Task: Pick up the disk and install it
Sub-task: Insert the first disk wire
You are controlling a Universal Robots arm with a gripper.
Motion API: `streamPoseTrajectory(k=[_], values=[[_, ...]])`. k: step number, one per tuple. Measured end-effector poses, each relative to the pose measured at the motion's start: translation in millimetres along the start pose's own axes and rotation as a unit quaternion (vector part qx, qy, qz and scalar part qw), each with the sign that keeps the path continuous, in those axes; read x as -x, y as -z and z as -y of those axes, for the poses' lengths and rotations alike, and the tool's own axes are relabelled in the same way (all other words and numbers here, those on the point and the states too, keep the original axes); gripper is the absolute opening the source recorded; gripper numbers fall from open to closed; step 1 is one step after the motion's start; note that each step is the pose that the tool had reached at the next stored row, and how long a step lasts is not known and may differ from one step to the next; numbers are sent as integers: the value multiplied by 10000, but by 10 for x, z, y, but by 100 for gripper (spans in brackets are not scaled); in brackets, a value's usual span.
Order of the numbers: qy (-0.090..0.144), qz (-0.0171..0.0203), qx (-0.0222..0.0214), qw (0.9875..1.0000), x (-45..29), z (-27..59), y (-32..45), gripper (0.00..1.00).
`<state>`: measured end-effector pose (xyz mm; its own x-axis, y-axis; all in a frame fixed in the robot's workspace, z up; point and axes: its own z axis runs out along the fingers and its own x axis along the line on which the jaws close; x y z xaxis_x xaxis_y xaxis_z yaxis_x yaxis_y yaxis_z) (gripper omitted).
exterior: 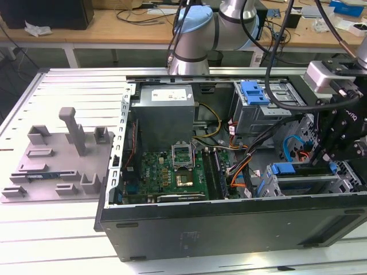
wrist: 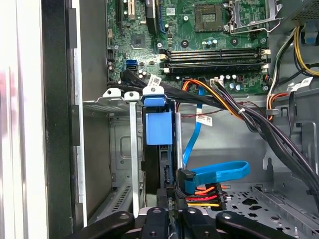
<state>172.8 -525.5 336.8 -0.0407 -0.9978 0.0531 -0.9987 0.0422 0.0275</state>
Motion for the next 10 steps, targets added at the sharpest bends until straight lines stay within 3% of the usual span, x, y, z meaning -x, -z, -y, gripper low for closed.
streamPoseTrajectory(k=[2, 4, 10], values=[[0, -3, 0, 10000, -1, -1, 18, 30], [0, -3, -1, 10000, -3, -1, 55, 30], [0, -9, -1, 10000, 7, -10, 328, 30]])
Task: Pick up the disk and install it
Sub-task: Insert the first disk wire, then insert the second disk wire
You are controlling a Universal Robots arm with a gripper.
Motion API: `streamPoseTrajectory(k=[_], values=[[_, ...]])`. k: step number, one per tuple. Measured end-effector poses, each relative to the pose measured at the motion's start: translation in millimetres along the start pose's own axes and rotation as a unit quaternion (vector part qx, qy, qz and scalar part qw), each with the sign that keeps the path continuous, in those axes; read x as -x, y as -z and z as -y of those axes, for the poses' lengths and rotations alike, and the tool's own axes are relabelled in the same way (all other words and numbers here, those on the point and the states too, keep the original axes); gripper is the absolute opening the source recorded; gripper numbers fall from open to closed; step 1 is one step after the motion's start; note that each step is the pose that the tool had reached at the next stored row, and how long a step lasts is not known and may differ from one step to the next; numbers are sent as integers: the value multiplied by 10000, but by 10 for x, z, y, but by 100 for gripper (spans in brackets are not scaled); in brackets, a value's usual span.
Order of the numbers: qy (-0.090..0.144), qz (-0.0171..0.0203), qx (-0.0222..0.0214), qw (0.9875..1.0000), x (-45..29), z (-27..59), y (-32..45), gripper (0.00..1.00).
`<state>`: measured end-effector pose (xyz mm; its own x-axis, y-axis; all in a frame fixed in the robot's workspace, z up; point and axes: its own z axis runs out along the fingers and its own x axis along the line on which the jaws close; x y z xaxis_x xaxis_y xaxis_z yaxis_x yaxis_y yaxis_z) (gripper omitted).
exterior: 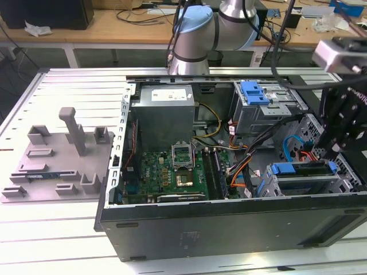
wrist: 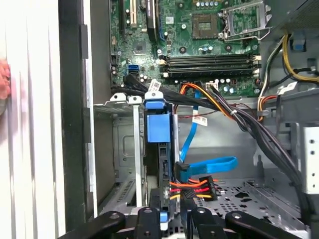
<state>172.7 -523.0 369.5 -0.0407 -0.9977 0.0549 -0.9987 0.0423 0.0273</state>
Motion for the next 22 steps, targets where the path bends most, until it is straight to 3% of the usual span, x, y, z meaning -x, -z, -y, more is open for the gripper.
streamPoseTrajectory(k=[2, 3, 5, 22], values=[[0, -6, 0, 10000, 4, -2, 86, 30], [0, -17, -1, 10000, 9, 1, 177, 30], [-1, -25, -1, 10000, 10, 3, 221, 30], [3, -31, -1, 10000, 10, 4, 223, 30]])
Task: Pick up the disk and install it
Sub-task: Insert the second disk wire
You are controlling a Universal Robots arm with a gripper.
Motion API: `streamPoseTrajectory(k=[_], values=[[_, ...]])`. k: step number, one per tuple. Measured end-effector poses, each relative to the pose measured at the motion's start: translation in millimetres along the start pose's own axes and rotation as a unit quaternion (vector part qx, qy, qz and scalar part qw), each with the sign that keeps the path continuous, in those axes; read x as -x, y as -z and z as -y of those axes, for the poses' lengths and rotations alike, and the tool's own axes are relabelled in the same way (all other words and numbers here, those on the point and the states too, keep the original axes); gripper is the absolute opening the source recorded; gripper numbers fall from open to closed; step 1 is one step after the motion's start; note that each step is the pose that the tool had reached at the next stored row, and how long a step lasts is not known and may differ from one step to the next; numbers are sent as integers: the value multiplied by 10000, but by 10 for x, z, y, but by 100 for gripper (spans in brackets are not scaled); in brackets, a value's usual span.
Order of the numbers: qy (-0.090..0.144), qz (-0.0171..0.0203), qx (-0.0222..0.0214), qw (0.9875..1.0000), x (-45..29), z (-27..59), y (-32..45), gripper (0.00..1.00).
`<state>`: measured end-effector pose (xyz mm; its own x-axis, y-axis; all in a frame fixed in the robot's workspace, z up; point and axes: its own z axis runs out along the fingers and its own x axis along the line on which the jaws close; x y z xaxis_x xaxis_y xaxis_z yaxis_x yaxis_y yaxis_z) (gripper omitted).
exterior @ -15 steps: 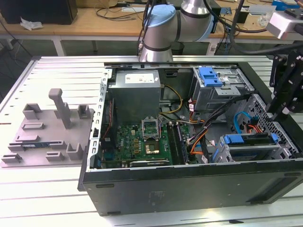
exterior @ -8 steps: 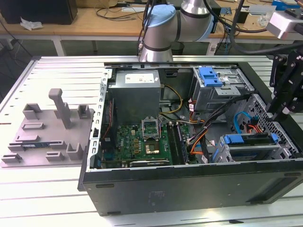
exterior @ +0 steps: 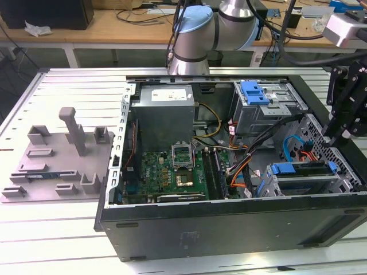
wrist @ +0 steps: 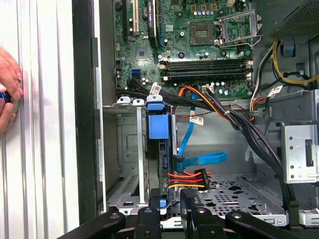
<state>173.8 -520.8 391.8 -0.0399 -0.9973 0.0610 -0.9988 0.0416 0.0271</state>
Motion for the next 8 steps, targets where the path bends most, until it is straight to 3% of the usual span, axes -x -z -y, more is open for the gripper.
streamPoseTrajectory(k=[2, 3, 4, 5, 6, 8], values=[[-1, -54, -2, 10000, 36, 0, 2, 30], [-2, -107, -4, 9999, 77, 0, 6, 30], [-7, -244, -10, 9997, 167, -4, 9, 30], [-9, -343, -14, 9994, 197, -5, 0, 30], [-3, -390, -16, 9992, 201, -5, -18, 30], [8, -414, -18, 9991, 203, -4, -39, 30]])
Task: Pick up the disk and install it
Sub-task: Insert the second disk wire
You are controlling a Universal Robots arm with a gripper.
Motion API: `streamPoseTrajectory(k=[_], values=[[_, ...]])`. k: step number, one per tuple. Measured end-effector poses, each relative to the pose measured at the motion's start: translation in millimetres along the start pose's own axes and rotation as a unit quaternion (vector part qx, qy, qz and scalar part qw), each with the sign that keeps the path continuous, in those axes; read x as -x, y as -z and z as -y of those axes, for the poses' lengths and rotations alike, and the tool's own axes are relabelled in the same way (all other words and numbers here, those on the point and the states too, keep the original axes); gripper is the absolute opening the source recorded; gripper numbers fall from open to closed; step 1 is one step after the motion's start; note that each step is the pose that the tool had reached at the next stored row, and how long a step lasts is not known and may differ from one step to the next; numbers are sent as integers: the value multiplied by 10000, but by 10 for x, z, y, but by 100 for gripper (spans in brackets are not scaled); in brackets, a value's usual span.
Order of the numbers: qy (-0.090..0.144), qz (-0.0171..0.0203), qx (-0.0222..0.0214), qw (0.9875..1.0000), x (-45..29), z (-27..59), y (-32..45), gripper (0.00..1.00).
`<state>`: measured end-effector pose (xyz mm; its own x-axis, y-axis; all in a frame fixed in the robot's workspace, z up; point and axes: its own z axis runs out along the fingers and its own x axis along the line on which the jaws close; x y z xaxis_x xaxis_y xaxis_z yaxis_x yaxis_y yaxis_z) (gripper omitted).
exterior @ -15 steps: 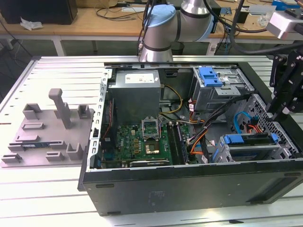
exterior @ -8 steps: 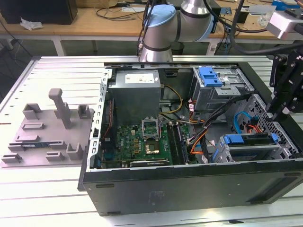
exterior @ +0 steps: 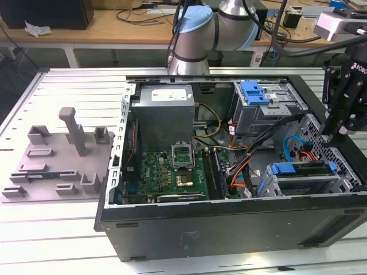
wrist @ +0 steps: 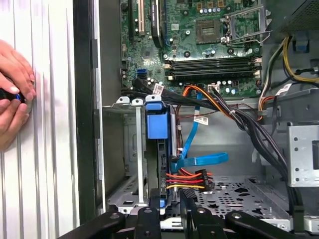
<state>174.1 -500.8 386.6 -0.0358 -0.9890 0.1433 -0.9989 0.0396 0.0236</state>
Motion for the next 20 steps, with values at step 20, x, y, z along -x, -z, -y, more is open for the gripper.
streamPoseTrajectory(k=[20], values=[[112, -37, -19, 9999, 96, -170, -125, 30]])
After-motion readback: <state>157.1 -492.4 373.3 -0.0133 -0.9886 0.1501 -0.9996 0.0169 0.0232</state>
